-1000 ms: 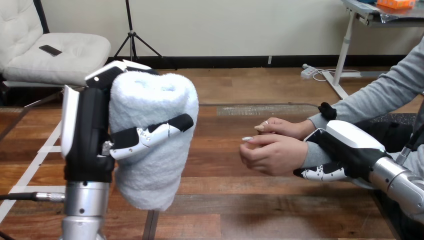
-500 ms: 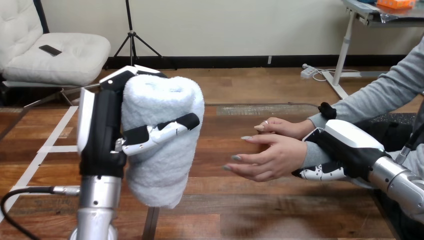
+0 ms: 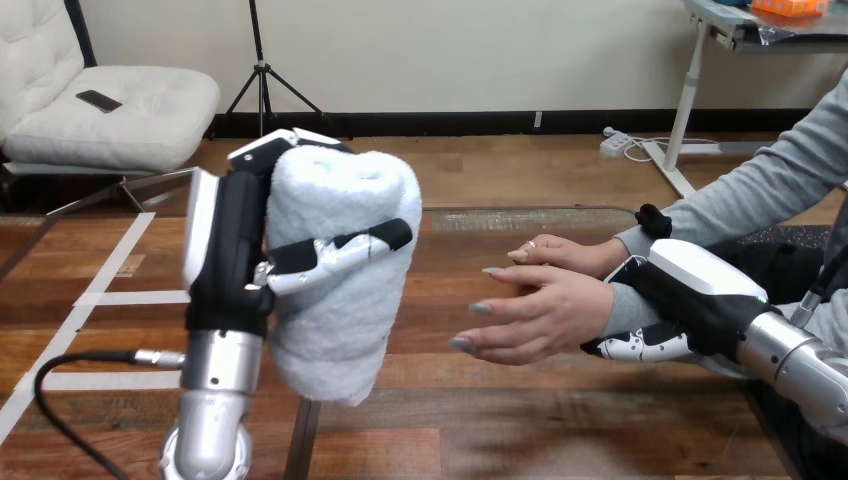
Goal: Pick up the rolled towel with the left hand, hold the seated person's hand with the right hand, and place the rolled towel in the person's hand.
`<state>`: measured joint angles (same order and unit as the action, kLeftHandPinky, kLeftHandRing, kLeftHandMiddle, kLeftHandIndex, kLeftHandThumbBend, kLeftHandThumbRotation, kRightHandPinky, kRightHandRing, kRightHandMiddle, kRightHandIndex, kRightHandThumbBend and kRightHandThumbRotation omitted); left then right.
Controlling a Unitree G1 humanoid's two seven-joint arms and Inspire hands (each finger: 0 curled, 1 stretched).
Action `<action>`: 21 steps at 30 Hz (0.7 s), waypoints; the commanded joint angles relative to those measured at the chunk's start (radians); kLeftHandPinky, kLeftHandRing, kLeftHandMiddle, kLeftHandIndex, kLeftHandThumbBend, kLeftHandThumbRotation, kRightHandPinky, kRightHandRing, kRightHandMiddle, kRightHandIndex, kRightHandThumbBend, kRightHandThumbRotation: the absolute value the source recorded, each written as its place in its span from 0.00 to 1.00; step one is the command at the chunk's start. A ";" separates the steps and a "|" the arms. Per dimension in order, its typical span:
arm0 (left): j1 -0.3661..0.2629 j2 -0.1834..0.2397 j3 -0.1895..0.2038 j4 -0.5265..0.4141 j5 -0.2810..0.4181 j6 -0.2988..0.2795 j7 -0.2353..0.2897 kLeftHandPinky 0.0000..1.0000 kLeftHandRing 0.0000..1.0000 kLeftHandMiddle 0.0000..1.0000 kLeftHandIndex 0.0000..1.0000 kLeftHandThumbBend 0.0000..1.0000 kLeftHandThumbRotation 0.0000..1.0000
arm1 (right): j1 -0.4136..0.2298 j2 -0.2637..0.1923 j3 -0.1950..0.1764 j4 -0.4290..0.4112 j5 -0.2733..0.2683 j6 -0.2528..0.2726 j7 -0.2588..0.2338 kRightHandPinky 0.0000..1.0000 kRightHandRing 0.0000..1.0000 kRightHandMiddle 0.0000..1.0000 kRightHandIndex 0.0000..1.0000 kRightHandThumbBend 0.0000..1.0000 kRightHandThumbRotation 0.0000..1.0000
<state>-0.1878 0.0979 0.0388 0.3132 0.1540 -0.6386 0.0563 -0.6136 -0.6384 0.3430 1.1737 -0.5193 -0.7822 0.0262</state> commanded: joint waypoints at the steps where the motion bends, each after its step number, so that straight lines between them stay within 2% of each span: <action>1: -0.138 -0.015 -0.010 0.053 -0.016 -0.035 0.007 0.27 0.31 0.36 0.40 0.66 0.00 | -0.035 0.021 -0.042 -0.054 0.050 -0.027 0.001 0.14 0.18 0.24 0.24 0.43 0.44; 16: -0.219 -0.020 -0.018 0.185 -0.002 -0.078 0.026 0.27 0.31 0.37 0.40 0.67 0.00 | -0.039 0.027 -0.040 -0.070 0.056 -0.018 0.015 0.13 0.17 0.23 0.24 0.44 0.50; 21: -0.241 -0.021 -0.022 0.222 0.006 -0.087 0.039 0.27 0.31 0.37 0.40 0.67 0.00 | -0.042 0.031 -0.041 -0.068 0.060 -0.026 0.020 0.12 0.16 0.22 0.23 0.44 0.48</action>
<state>-0.3166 0.0862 0.0165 0.5113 0.1577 -0.6834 0.0689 -0.6136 -0.6360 0.3425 1.1431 -0.5076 -0.7828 0.0477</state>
